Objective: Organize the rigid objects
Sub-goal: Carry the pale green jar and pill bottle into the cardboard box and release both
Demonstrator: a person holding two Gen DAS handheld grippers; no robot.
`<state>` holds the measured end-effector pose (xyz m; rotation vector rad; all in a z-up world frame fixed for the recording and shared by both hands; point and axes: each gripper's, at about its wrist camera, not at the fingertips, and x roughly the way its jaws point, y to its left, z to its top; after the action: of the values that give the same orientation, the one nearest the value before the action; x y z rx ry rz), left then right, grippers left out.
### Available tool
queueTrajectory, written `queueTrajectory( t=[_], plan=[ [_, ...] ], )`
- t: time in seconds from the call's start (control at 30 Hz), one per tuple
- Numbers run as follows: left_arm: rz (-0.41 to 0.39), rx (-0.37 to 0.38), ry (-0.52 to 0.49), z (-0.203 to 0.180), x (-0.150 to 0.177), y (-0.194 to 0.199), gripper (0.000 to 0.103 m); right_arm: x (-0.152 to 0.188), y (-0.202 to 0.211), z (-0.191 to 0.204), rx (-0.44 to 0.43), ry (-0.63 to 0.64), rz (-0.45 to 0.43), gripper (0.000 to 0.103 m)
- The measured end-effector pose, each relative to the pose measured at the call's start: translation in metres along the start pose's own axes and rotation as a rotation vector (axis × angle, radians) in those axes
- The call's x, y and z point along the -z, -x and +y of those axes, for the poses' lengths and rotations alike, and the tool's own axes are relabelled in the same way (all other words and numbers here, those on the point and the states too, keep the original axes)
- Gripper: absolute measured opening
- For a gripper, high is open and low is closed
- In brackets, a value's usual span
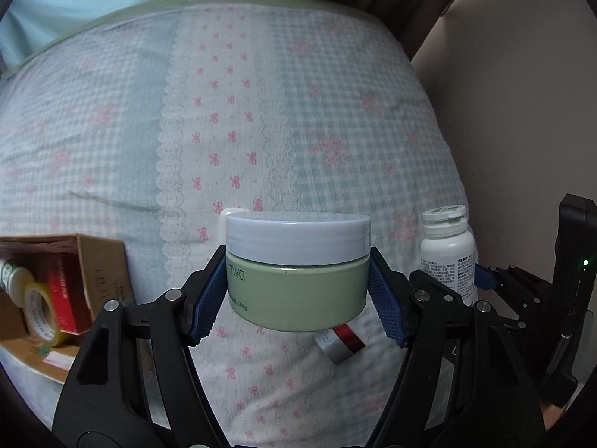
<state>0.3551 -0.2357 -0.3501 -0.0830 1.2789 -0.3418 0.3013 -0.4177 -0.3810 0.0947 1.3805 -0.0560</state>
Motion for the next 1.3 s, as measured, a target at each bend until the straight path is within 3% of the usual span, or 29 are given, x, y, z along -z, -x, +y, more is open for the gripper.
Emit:
queueTrajectory(
  t=[0.37,0.63,1.0,1.3],
  plan=[
    [-0.182,0.035,0.074,0.032,0.034,0.144,0.068,0.012,0.122,0.05,-0.021,0.073,-0.164,0.047],
    [-0.264,0.003,0.125,0.082,0.064,0.227,0.068,0.023,0.18,0.111,-0.121,0.152,-0.262,0.047],
    [-0.305,0.008,0.163,0.197,0.089,0.291,0.068,0.048,0.198,0.23,-0.206,0.203,-0.263,0.047],
    [-0.245,-0.004,0.109,0.313,0.091,0.3,0.068,0.045,0.183,0.334,-0.208,0.135,-0.251,0.047]
  ],
)
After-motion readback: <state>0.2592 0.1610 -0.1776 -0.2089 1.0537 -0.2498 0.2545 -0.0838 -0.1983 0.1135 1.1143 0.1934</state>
